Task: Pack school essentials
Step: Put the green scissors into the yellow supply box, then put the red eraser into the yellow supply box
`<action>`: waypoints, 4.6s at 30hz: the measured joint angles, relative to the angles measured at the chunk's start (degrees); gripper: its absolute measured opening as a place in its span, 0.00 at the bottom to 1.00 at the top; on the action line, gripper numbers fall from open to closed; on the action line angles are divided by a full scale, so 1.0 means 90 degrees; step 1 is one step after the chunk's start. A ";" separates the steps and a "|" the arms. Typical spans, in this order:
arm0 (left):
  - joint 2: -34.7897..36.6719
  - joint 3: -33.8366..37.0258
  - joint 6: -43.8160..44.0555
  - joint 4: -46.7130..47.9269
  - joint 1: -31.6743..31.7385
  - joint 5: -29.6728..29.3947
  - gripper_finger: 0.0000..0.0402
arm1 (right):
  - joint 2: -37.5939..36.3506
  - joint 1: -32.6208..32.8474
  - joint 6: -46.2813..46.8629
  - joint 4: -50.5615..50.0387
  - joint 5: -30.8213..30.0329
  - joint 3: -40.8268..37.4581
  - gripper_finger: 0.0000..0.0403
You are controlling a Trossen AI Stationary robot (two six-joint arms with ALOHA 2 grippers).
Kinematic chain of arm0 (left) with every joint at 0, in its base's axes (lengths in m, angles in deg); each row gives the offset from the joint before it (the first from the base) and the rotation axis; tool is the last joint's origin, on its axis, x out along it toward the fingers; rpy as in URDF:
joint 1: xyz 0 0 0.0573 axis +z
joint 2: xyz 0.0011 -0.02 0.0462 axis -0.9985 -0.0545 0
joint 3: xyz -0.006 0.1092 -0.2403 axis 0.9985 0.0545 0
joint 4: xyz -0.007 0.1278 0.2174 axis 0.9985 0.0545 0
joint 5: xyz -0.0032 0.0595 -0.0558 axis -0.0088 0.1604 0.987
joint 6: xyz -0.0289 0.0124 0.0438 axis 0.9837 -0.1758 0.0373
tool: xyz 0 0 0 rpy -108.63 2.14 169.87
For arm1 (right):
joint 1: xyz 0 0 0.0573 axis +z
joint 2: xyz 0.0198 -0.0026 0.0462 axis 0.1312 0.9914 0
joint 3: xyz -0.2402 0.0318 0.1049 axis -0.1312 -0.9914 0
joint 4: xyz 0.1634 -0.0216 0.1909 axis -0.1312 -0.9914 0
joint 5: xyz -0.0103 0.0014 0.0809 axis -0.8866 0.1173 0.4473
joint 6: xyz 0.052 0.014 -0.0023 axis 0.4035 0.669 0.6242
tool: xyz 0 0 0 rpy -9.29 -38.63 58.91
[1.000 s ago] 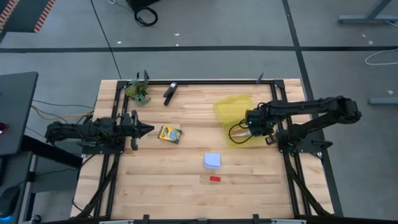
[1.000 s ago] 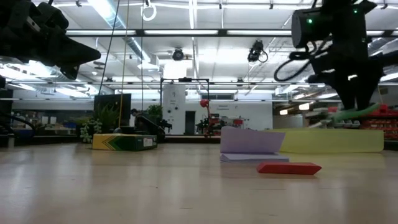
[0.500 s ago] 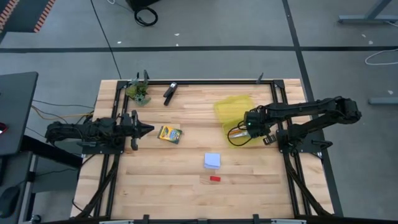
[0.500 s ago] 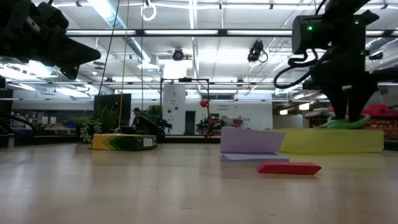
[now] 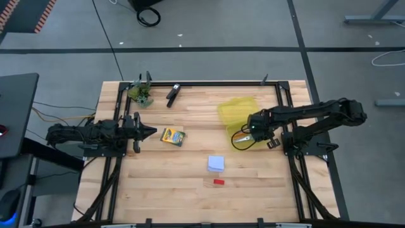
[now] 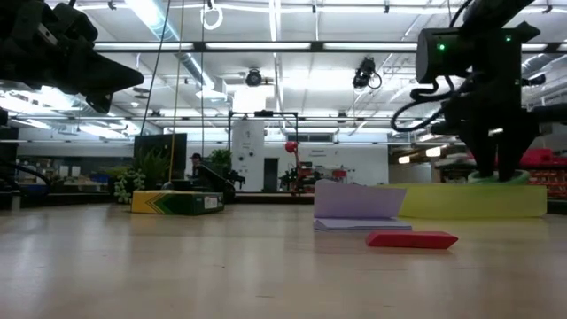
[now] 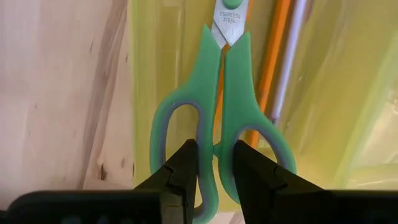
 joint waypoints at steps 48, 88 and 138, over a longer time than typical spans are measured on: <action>0.0002 0.0002 0.0000 0.0002 0.0001 -0.0001 0.06 | 0.1832 0.1082 0.0913 0.3083 -0.0004 0.1765 0.38; -0.0003 0.0005 0.0000 -0.0003 0.0001 0.0002 0.07 | 0.4644 0.3559 0.4611 0.3803 -0.0707 0.4240 0.43; -0.0042 0.0002 0.0000 0.0010 0.0002 0.0002 0.09 | 0.5190 0.5146 0.7355 0.6447 -0.3458 0.2116 0.27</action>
